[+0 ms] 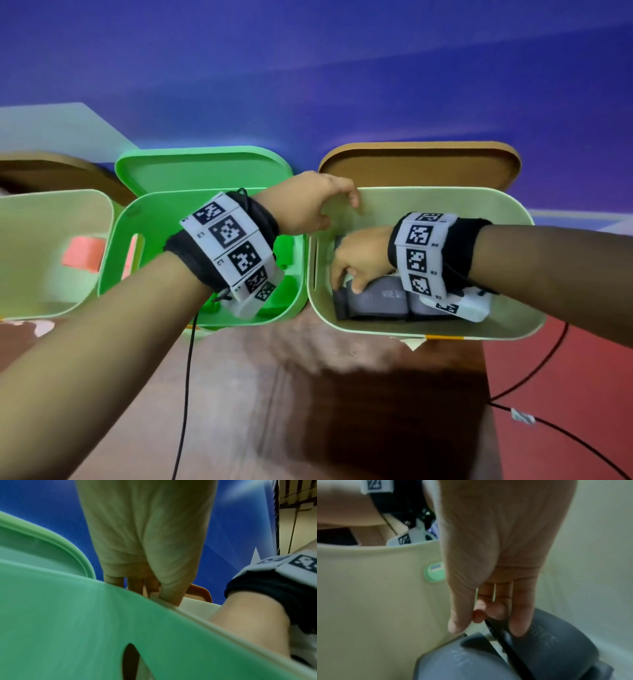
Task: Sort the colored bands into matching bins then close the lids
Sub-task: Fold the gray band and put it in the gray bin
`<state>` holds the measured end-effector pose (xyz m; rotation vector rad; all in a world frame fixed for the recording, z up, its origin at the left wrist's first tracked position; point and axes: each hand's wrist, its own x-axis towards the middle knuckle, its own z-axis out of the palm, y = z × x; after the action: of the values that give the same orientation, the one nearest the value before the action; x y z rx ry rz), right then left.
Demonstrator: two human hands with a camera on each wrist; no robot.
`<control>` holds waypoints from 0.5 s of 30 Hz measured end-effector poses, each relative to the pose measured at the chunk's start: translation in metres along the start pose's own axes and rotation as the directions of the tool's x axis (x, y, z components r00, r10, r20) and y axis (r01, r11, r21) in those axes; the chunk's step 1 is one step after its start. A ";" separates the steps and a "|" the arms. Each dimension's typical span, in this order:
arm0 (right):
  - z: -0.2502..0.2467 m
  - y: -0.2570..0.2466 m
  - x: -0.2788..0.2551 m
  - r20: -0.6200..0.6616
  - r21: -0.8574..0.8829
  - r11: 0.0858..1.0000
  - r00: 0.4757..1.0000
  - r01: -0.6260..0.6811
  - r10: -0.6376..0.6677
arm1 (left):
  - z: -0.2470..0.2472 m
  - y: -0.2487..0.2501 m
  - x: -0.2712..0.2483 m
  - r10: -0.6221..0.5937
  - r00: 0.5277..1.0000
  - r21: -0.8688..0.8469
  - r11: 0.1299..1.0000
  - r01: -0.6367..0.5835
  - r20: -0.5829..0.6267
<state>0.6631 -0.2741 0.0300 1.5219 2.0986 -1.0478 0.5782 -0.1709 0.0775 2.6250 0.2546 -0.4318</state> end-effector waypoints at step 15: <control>0.013 -0.001 0.026 -0.110 0.047 0.999 0.994 0.006 0.000 | -0.002 -0.007 -0.001 -0.051 0.988 -0.116 0.993 0.034 -0.148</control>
<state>0.6506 -0.2666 0.0046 1.6342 2.1638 -1.0444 0.5763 -0.1639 0.0768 2.5469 0.3736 -0.2260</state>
